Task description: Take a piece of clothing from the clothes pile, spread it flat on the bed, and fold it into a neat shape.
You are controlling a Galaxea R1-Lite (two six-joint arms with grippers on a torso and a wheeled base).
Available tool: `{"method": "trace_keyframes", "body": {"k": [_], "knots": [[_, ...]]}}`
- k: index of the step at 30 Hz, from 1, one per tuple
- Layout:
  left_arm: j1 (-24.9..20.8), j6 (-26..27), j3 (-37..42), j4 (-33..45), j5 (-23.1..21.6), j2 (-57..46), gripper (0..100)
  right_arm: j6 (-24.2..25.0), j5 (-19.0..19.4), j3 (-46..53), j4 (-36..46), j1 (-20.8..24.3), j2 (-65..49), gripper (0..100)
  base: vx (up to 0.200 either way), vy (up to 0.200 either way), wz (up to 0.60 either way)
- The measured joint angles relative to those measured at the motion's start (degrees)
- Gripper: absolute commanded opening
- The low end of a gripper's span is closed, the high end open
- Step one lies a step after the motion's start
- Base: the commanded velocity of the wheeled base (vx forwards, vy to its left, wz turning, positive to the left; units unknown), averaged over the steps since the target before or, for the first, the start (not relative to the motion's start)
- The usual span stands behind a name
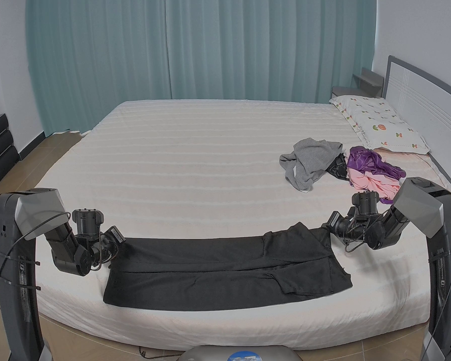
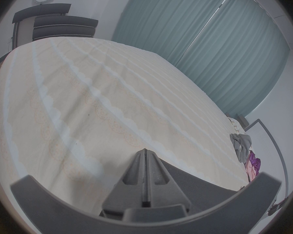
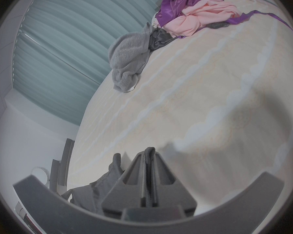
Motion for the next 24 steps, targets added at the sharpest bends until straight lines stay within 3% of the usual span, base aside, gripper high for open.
{"method": "trace_keyframes", "body": {"k": [4, 5, 6, 7, 16, 24], "knots": [[0.0, 0.0, 0.0, 0.0, 0.0, 0.0, 0, 0.0, 0.0, 0.1, -0.1, -0.1, 0.0, 0, 0.000, 0.000, 0.00], [0.0, 0.0, 0.1, 0.0, 0.0, 0.0, 100, 0.0, 0.0, 0.2, -0.1, -0.1, 0.0, 0, 0.000, 0.000, 0.00], [0.0, 0.0, 0.3, 0.0, 0.1, -0.1, 100, 0.0, 0.0, 0.2, -0.1, -0.1, 0.0, 0, 0.000, 0.000, 0.00], [0.0, 0.0, 0.3, 0.0, 0.1, -0.1, 100, -0.1, 0.0, 0.3, -0.1, 0.0, -0.1, 100, 0.000, 0.000, 0.00], [0.1, -1.0, 0.4, 0.0, -0.1, -0.2, 100, 0.4, 0.4, 2.2, -2.0, -0.5, -1.9, 100, 0.000, 0.000, 0.00], [0.4, -6.5, 1.3, 0.0, -0.9, -1.3, 100, -2.6, 2.1, 8.6, -6.7, 0.8, -7.0, 100, 0.000, 0.000, 0.00]]}}
